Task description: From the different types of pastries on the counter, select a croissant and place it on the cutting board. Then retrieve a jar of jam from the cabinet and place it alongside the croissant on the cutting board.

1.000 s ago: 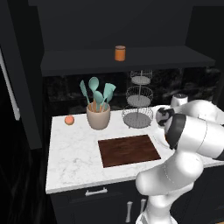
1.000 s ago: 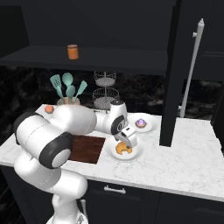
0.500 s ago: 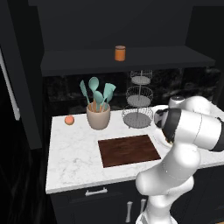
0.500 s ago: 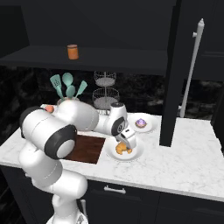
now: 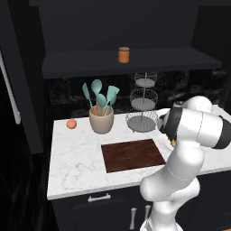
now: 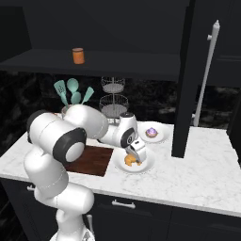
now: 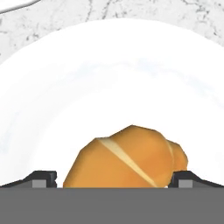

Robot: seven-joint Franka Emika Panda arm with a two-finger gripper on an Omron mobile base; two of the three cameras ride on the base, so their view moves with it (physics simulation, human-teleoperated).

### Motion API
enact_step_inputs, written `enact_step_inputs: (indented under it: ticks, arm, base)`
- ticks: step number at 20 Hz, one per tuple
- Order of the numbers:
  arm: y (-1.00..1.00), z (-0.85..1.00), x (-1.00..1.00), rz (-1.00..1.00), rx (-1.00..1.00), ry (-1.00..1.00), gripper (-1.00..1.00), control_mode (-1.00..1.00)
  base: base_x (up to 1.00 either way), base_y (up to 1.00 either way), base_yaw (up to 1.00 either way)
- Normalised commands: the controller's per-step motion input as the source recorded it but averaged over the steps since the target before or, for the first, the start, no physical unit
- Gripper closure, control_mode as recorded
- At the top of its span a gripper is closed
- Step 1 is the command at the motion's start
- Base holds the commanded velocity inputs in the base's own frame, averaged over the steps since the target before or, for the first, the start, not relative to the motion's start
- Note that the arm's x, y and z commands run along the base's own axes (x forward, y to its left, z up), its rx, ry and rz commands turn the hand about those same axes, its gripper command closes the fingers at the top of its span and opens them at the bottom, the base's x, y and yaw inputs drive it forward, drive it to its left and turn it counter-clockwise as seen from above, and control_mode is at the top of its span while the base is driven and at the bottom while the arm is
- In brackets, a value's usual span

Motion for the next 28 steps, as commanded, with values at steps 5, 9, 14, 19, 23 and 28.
enact_step_inputs:
  ticks: [5,9,14,19,23,28]
  arm:
    - [0.0,-0.19,0.0,-0.02,0.0,0.0,-1.0,-1.0]
    - [0.0,-0.18,0.0,-0.01,0.0,0.0,1.0,-1.0]
    - [0.0,-0.23,0.0,0.0,0.0,0.0,1.0,-1.0]
    - [0.0,-0.17,0.0,0.0,0.0,0.0,1.0,-1.0]
    - [0.0,-0.04,0.0,-0.02,0.0,0.0,1.0,-1.0]
    - [-0.06,0.19,0.07,-0.03,0.03,0.02,1.0,-1.0]
  base:
    - [0.0,0.0,0.0]
    - [0.0,0.0,0.0]
    - [0.0,0.0,0.0]
    - [0.0,0.0,0.0]
    - [0.0,0.0,0.0]
    - [0.0,0.0,0.0]
